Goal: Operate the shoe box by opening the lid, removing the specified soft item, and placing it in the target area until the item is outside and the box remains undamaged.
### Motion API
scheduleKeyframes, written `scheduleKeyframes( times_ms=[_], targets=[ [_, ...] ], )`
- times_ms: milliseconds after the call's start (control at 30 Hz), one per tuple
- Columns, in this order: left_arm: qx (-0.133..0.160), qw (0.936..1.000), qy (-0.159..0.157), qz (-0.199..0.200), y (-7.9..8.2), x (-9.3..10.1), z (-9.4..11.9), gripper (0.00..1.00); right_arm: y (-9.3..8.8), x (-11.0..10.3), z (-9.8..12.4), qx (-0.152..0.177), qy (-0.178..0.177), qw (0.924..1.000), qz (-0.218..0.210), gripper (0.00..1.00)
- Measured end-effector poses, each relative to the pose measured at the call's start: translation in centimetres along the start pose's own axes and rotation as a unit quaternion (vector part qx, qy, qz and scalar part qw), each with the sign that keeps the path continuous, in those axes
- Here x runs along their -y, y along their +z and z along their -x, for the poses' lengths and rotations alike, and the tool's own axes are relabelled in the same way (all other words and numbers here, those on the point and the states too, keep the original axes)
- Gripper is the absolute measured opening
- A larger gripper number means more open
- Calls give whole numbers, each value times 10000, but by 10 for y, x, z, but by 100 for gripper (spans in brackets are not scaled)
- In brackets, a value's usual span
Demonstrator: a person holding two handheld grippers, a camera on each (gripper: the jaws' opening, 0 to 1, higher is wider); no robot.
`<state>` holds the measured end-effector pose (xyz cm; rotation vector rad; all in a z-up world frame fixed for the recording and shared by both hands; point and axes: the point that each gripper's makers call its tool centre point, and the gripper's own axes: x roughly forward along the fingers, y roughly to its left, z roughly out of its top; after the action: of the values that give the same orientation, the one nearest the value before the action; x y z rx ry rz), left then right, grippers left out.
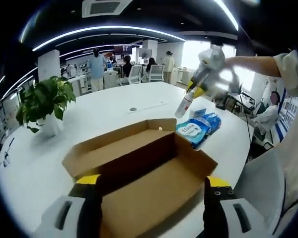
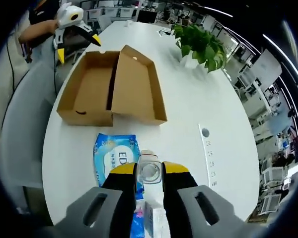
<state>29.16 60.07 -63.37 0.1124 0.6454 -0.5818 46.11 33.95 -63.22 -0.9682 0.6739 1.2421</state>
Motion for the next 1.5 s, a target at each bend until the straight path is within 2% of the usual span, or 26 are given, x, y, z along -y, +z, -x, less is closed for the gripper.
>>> scheduleKeyframes(
  times_ms=[500,933,1167,1500],
  targets=[
    [-2,9996,223,152,-8,-16,13,91,-25,10,-35,-483,335,9982,128,17],
    [-56,9987,392,332,-22,-28,20,92,-38,11,-53,-721,546,9958,136,17],
    [-160,9981,443,395,-32,-30,20,92,-36,12,-56,-696,659,9954,70,17],
    [-226,9975,506,437,-38,-36,21,92,-33,14,-59,-715,726,9944,290,18]
  ],
)
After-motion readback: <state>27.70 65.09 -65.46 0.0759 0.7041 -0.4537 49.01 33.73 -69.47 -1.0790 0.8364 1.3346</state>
